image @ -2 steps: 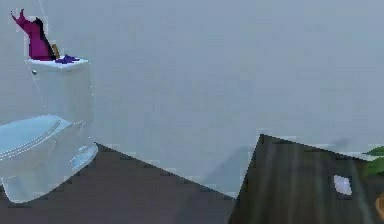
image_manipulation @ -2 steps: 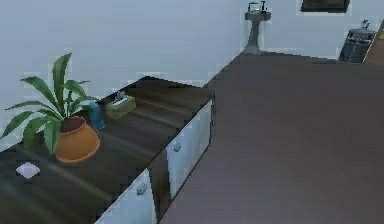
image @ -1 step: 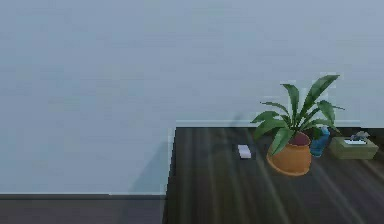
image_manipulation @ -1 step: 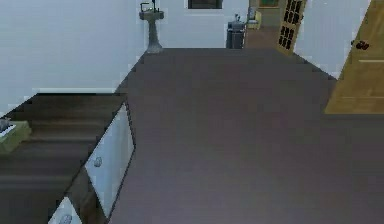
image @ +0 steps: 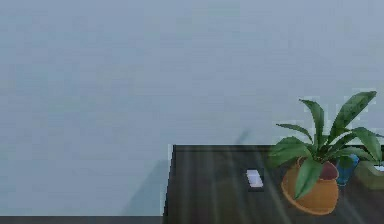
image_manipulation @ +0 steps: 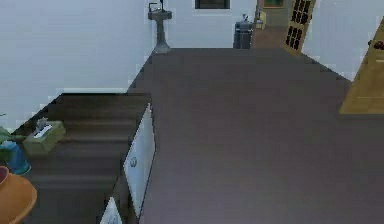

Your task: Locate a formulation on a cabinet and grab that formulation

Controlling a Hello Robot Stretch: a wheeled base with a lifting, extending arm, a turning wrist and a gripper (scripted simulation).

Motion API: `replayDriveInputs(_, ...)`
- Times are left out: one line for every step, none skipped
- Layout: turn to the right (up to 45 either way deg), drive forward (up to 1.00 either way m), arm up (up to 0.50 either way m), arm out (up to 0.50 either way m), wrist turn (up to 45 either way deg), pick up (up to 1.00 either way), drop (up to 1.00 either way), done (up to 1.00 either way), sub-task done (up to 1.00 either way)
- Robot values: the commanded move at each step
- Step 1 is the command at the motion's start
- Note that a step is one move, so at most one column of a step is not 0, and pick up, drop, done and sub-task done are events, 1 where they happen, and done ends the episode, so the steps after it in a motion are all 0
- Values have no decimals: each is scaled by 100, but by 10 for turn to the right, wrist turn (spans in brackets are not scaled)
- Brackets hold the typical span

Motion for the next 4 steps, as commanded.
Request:
replayDriveInputs(-450, 0, 0, 0, 0, 0, 0, 0, 0)
replayDriveInputs(-210, 0, 0, 0, 0, 0, 0, 0, 0)
replayDriveInputs(-30, 0, 0, 0, 0, 0, 0, 0, 0)
replayDriveInputs(0, 20, 0, 0, 0, 0, 0, 0, 0)
